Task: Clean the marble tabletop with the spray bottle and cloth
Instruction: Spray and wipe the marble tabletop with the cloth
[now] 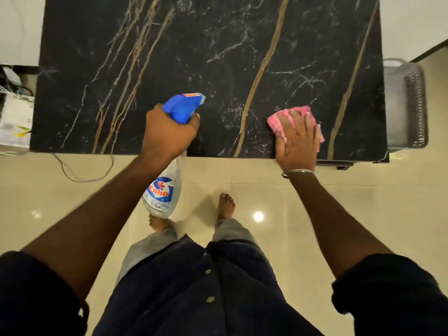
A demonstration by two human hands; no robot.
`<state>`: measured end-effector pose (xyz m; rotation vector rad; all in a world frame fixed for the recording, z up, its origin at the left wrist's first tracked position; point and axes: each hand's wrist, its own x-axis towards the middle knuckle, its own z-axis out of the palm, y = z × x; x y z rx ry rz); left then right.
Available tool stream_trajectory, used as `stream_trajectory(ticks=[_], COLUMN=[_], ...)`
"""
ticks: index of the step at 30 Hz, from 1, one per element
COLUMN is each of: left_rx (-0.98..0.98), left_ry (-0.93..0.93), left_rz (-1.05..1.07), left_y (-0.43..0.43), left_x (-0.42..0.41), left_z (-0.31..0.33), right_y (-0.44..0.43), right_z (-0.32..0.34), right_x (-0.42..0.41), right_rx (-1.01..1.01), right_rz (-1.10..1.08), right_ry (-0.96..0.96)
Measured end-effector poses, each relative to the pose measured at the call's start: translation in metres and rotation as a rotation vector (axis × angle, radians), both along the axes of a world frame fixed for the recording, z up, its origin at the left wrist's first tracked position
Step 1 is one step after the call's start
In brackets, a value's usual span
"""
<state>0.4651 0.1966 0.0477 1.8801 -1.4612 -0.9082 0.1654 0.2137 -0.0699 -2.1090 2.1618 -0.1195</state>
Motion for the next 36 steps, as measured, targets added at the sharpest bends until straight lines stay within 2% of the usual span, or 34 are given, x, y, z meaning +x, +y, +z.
stream_trajectory(ticks=[5,9,13,15,26,29,33,36], left_rx=[0.006,0.009,-0.006,-0.020,-0.056,-0.066,-0.096,-0.116], left_ry=[0.060,0.084,0.134,0.154,0.173,0.153,0.124,0.120], left_rz=[0.040,0.117,0.151,0.156,0.126,0.149,0.169,0.171], left_y=[-0.013,-0.027,-0.046,-0.061,-0.151,-0.165,-0.177,-0.183], left_x=[-0.007,0.019,0.056,0.075,0.152,0.168,0.187,0.196], left_z=[0.005,0.016,0.028,0.032,0.030,0.023,0.015,0.016], right_y=[0.008,0.010,-0.026,-0.048,-0.180,-0.192,-0.194,-0.183], right_z=[0.003,0.008,0.021,0.028,0.011,0.011,0.010,0.011], right_x=[-0.077,-0.120,-0.103,-0.068,0.209,0.275,0.347,0.384], right_rx=[-0.004,-0.010,0.051,0.050,0.065,0.026,0.110,0.147], right_rz=[-0.244,-0.576,-0.866,-0.910,-0.243,-0.050,0.209,0.425], right_ry=[0.008,-0.038,-0.051,-0.077,-0.117,-0.144,-0.099,0.000])
